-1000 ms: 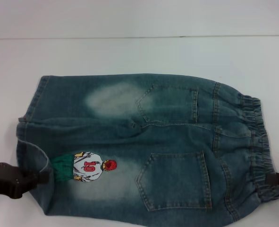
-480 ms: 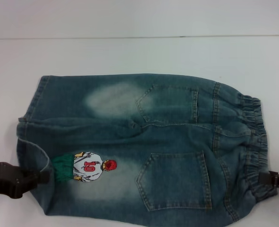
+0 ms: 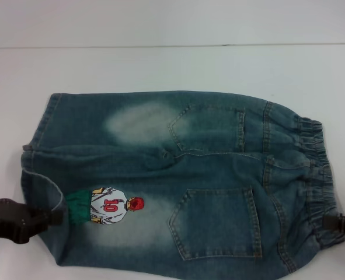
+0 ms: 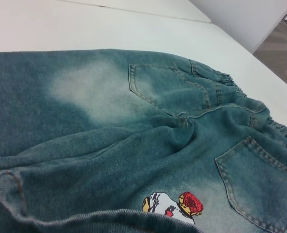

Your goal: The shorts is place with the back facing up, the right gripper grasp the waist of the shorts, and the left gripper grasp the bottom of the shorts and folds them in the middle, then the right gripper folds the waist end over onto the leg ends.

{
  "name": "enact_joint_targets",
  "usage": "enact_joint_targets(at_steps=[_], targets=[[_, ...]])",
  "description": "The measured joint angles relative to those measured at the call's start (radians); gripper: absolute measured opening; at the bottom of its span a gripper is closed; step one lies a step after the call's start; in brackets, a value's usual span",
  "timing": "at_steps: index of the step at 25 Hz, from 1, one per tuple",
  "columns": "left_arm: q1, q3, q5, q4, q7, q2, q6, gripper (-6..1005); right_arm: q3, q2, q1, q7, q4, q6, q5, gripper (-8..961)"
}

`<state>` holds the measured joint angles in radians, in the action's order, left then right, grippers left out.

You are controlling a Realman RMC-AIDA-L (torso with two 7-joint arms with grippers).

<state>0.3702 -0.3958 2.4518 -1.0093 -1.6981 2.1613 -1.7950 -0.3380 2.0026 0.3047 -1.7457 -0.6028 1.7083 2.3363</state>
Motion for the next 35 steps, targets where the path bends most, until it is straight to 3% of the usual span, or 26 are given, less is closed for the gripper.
enact_joint_targets(at_steps=[12,17,26,32,35], targets=[[0.003,0.0,-0.034,0.001,0.005,-0.001,-0.008,23,-0.009,0.002,0.008,0.005,-0.018,0.025,-0.003,127],[0.0,0.01,-0.06,0.002,0.012,-0.003,-0.014,23,0.027,-0.009,0.008,-0.002,-0.019,0.069,-0.05,40],[-0.032,0.066,-0.209,0.005,0.021,-0.008,0.007,22,0.1,-0.014,0.019,-0.061,0.01,0.092,-0.175,40],[-0.023,0.182,-0.266,0.09,0.047,-0.039,0.027,22,0.151,-0.03,0.014,-0.117,0.079,0.074,-0.294,40],[-0.018,0.202,-0.278,0.119,0.051,-0.044,0.071,22,0.192,-0.035,0.019,-0.146,0.108,0.043,-0.333,41]])
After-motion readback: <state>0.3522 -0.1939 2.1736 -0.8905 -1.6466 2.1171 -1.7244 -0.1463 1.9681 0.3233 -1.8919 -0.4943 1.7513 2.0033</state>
